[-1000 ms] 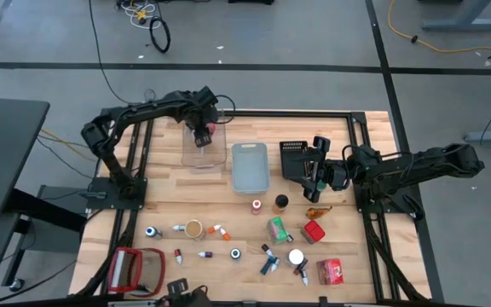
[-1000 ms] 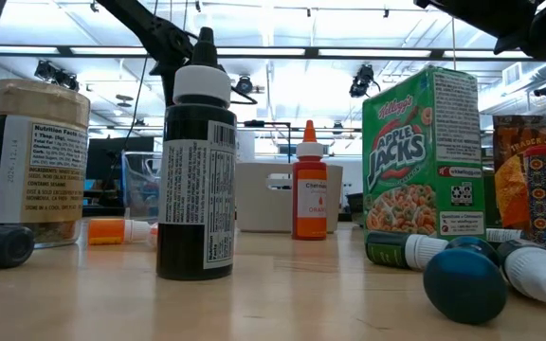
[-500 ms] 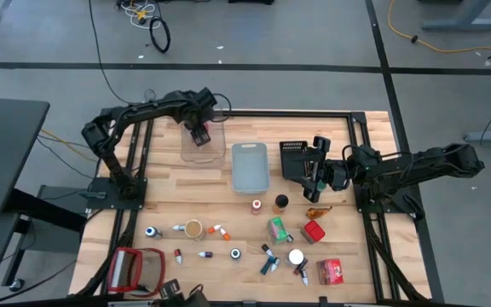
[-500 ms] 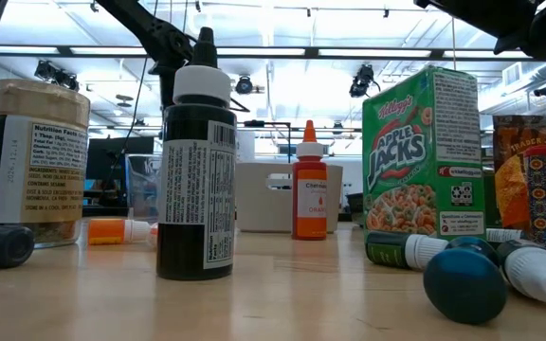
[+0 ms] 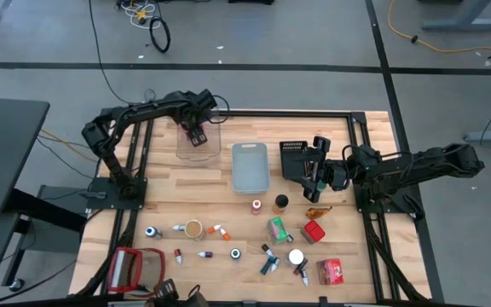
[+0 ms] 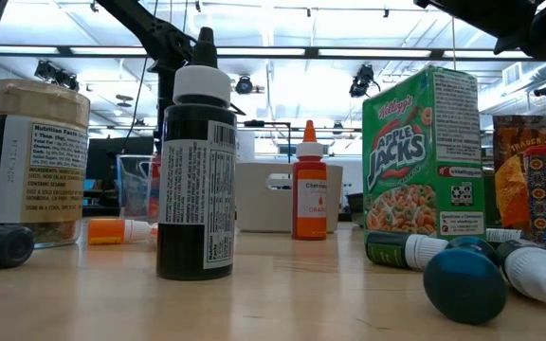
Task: Pick & Place Kitchen Items
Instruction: Put the red cereal box into the transparent bin, then put the green cereal box into the transparent bin
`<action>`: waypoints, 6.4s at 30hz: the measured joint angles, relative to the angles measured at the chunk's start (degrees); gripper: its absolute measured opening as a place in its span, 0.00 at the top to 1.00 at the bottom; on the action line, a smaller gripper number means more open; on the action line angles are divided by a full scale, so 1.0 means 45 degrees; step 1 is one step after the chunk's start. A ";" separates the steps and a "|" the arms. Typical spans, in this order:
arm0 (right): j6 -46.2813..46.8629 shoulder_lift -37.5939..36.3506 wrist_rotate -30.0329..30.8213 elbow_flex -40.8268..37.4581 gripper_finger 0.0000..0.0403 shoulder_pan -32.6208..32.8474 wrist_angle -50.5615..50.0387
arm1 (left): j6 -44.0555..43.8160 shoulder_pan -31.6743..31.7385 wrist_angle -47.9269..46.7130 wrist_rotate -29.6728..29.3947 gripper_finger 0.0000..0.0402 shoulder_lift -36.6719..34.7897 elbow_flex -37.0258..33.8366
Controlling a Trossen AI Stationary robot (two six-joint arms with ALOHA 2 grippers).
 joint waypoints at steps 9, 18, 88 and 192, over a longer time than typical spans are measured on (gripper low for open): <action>-0.0210 0.0000 0.0000 0.0000 0.38 0.0000 -0.0004 | -0.0109 -0.0621 -0.1109 -0.0941 0.42 0.0005 0.0297; -0.0215 0.0000 0.0000 0.0000 0.38 0.0001 -0.0004 | -0.0043 -0.1285 -0.2025 -0.3663 0.42 0.0005 0.1010; 1.6247 0.5416 0.0002 0.9127 0.40 0.3525 -1.4975 | -0.1365 -0.6303 1.0185 0.2599 0.42 -1.0846 -0.6586; 2.4206 0.9762 0.1139 1.4717 0.42 0.4026 -2.7224 | -0.1295 -0.6299 0.9610 0.0594 0.42 -1.0841 -0.6567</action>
